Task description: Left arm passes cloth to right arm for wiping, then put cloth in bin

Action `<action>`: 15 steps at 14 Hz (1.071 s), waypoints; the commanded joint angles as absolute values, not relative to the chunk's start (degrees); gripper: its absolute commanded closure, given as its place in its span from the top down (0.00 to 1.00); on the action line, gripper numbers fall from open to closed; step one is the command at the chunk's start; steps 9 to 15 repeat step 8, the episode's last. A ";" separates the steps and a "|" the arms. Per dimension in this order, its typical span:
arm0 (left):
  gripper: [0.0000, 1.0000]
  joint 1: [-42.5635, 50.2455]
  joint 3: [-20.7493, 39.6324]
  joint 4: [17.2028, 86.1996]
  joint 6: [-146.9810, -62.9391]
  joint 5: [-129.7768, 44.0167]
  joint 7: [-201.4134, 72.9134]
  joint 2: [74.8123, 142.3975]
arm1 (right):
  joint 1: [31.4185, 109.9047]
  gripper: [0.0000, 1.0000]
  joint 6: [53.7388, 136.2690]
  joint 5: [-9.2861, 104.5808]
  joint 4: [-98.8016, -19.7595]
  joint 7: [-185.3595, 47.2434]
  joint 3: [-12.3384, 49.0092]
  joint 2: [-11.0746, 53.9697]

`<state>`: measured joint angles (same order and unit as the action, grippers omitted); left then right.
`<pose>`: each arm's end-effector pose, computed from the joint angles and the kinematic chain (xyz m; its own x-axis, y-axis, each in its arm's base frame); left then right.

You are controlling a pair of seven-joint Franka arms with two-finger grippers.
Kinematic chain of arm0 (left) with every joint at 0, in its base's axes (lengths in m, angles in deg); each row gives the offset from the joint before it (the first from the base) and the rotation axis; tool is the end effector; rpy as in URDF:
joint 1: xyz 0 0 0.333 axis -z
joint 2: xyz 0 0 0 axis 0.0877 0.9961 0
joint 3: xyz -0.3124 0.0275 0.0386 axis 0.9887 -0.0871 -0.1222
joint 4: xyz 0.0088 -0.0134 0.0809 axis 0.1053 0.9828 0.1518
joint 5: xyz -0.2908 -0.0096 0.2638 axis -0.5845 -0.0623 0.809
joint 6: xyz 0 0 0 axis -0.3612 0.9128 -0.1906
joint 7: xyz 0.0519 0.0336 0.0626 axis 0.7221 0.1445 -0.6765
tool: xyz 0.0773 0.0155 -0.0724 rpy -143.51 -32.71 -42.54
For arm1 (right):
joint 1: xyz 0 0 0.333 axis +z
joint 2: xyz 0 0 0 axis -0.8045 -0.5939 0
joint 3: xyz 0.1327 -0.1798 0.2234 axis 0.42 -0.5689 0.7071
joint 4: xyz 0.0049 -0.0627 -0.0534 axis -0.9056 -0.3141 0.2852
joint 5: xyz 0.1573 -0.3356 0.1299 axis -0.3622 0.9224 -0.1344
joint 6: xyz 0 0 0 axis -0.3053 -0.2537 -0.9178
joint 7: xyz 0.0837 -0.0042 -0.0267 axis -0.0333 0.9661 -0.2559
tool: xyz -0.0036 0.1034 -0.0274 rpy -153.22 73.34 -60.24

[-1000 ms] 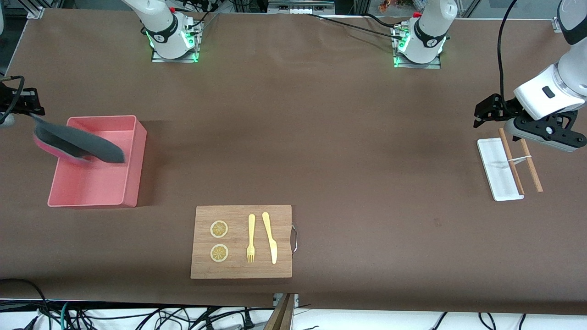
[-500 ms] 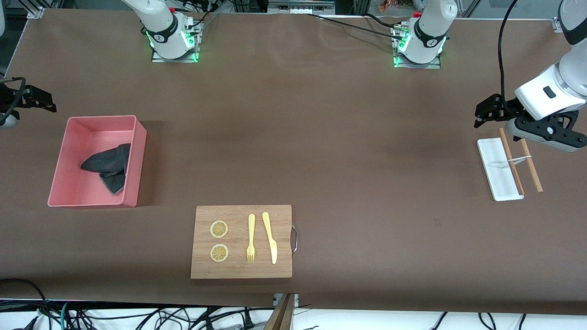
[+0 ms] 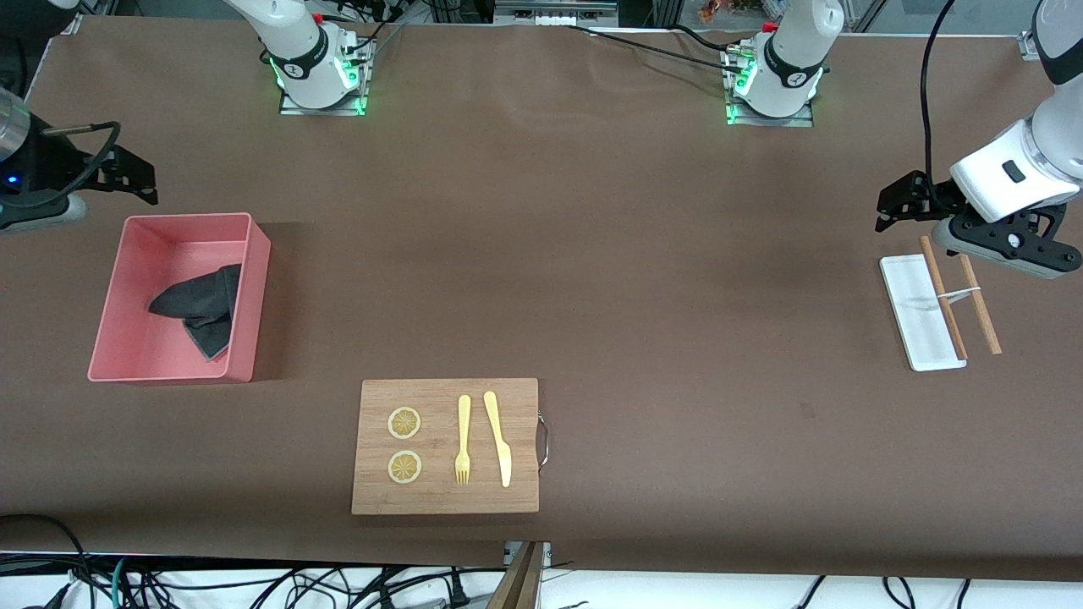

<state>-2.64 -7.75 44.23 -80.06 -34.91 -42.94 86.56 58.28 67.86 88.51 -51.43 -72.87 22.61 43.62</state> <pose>0.5721 -0.0359 0.5752 0.9480 -0.3133 -0.0565 -0.3118 -0.9495 0.0346 0.5566 0.0270 0.6012 0.9740 0.2118 -0.0808 0.2167 -0.9746 0.0572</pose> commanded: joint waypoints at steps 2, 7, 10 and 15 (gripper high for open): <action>1.00 -2.57 -8.01 43.31 -78.68 -35.56 -42.68 86.94 | 57.87 1.00 67.10 86.60 -50.96 -69.21 24.40 44.47; 1.00 -2.66 -8.01 43.31 -75.95 -36.79 -42.68 86.94 | 57.87 1.00 66.48 84.93 -50.79 -69.56 24.40 44.65; 1.00 -2.66 -8.01 43.31 -75.86 -36.79 -42.68 86.94 | 57.87 1.00 66.48 84.93 -50.79 -69.56 24.40 44.74; 1.00 -2.66 -8.01 43.31 -75.86 -36.79 -42.68 86.94 | 57.87 1.00 66.48 84.93 -50.79 -69.56 24.40 44.74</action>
